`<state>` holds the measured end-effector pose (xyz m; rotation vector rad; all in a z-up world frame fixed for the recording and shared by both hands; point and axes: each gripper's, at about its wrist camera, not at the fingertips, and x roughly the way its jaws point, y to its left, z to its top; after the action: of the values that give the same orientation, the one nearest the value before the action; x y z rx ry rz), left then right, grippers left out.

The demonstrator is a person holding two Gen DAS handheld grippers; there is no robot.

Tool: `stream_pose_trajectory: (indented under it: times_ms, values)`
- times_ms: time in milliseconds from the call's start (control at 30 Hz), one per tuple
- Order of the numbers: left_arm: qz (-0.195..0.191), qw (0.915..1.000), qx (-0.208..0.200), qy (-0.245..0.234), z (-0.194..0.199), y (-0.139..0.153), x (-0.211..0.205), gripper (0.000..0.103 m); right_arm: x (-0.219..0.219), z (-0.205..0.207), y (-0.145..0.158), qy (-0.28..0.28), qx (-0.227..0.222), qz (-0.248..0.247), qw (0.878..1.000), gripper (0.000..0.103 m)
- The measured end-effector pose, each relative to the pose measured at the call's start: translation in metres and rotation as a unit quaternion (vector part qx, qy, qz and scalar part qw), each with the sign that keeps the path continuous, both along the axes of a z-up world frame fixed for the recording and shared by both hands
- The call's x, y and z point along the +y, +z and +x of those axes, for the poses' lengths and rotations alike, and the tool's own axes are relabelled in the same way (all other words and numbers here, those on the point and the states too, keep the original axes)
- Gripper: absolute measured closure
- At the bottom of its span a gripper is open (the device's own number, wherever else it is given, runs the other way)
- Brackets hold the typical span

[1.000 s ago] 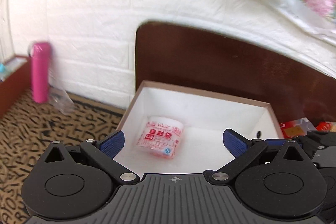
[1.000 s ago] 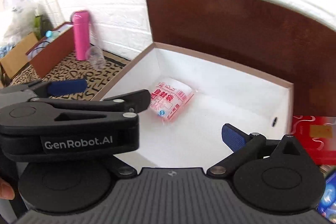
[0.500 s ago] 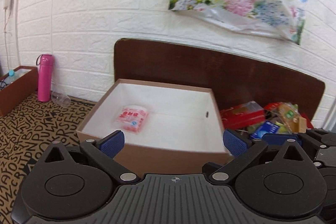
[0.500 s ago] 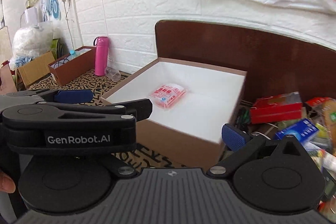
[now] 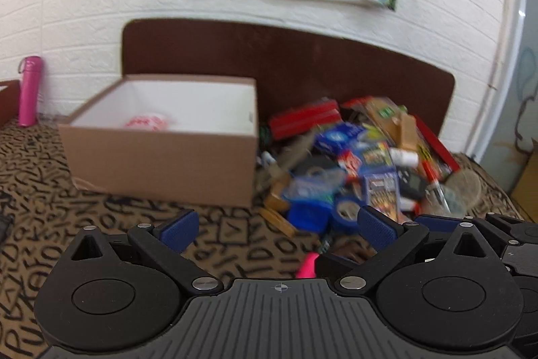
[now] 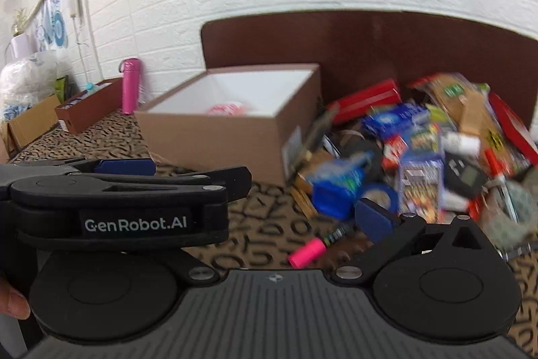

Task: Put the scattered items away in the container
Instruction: 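Withdraw the left tool from the box back toward the pile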

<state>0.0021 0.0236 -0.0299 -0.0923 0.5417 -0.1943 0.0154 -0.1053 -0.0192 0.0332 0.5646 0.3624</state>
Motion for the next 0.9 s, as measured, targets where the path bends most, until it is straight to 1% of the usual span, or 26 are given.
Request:
stream_pose_trajectory:
  times_ms: [133,233,367,433,467,600,667,700,767,833,867,900]
  values:
    - [-0.008,0.9991,0.021,-0.035,0.001,-0.026,-0.013,0.000,-0.011,-0.008,-0.025,-0.022,0.018,-0.001,1.000,0.001]
    - [0.006,0.9973,0.050,-0.053,0.014,-0.041,-0.020,0.000,-0.020,-0.003,-0.043,-0.033,0.042,0.008,0.999,0.001]
    - [0.028,0.9962,0.065,-0.051,0.028,-0.054,-0.021,0.000,-0.033,0.011,-0.064,-0.069,0.071,0.014,0.995,0.001]
    - [0.028,0.9955,0.078,-0.047,0.035,-0.057,-0.019,0.000,-0.039,0.015,-0.071,-0.074,0.066,0.002,0.995,0.003]
    - [0.025,0.9949,0.086,-0.048,0.038,-0.058,-0.018,0.001,-0.042,0.018,-0.072,-0.070,0.058,-0.013,0.996,0.004]
    - [0.009,0.9924,0.108,-0.058,0.043,-0.064,-0.021,0.004,-0.057,0.030,-0.071,-0.046,0.020,-0.084,0.995,0.014]
    - [0.010,0.9918,0.115,-0.054,0.046,-0.069,-0.025,0.009,-0.067,0.037,-0.073,-0.038,0.008,-0.110,0.993,0.020]
    - [0.013,0.9912,0.120,-0.054,0.047,-0.073,-0.028,0.010,-0.072,0.041,-0.073,-0.037,0.010,-0.111,0.993,0.023]
    - [0.010,0.9896,0.132,-0.055,0.049,-0.080,-0.034,0.016,-0.084,0.050,-0.076,-0.028,0.016,-0.094,0.995,0.027]
    - [-0.001,0.9884,0.141,-0.057,0.052,-0.084,-0.039,0.020,-0.090,0.058,-0.080,-0.001,0.025,-0.085,0.996,0.038]
    - [-0.003,0.9881,0.142,-0.058,0.054,-0.087,-0.042,0.023,-0.089,0.061,-0.083,0.013,0.028,-0.087,0.996,0.041]
    - [-0.002,0.9877,0.145,-0.058,0.056,-0.089,-0.046,0.025,-0.088,0.064,-0.085,0.027,0.030,-0.091,0.995,0.047]
